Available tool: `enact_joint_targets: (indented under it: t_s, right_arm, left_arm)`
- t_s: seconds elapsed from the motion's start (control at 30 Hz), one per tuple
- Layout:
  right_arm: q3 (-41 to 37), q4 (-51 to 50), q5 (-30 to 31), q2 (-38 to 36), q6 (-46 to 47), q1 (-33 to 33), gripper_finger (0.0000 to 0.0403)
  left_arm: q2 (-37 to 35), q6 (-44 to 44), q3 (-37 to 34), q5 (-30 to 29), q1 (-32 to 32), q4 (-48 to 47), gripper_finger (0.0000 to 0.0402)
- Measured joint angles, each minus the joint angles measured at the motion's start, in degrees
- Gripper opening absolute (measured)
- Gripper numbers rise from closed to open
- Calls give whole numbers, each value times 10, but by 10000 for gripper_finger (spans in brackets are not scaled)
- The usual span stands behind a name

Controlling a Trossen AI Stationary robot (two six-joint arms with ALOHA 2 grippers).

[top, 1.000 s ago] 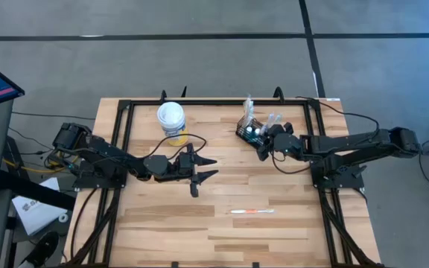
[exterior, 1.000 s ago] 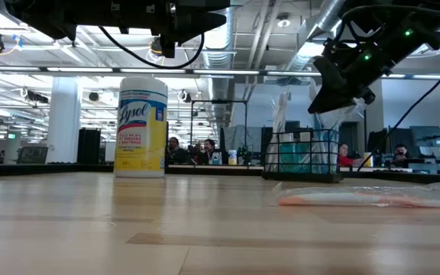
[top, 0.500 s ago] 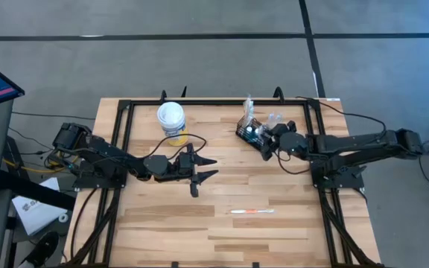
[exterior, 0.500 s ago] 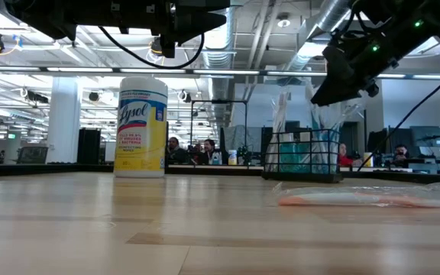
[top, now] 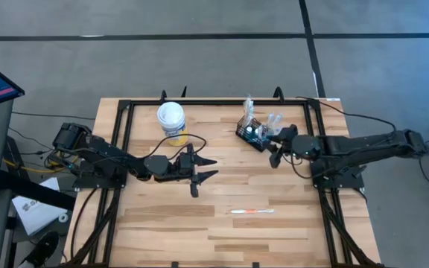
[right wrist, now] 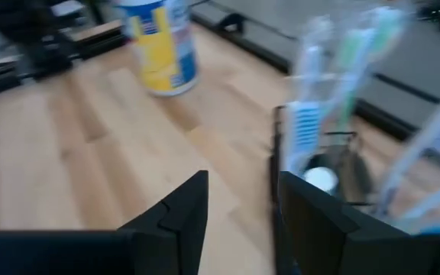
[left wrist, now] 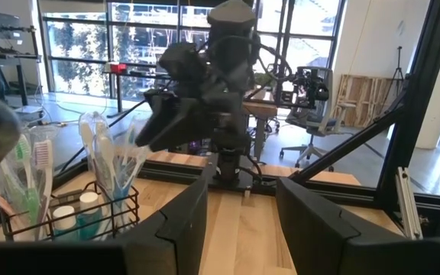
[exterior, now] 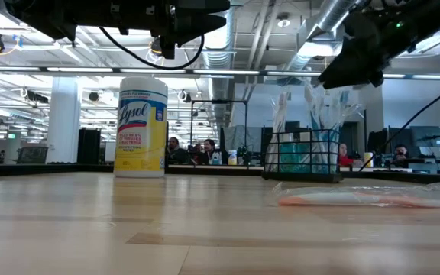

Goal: Pick & Place toothbrushing station
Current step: Put the orange toothbrush into the black wire organizer

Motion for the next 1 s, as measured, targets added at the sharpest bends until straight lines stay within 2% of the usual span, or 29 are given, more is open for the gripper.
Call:
enact_joint_targets:
  t_s: [0.23,0.43,0.63,1.0]
  right_arm:
    - [0,-35,-51,-15,1,57,145]
    - [1,-45,-110,0,21,120,133]
    - [1,-50,-118,58,38,194,123]
    - [1,-57,-132,182,199,310,122]
  left_arm:
    - [0,0,0,0,0,-4,150]
    - [0,0,0,0,0,-4,150]
    - [0,0,0,0,0,-6,150]
    - [0,0,0,0,0,-8,150]
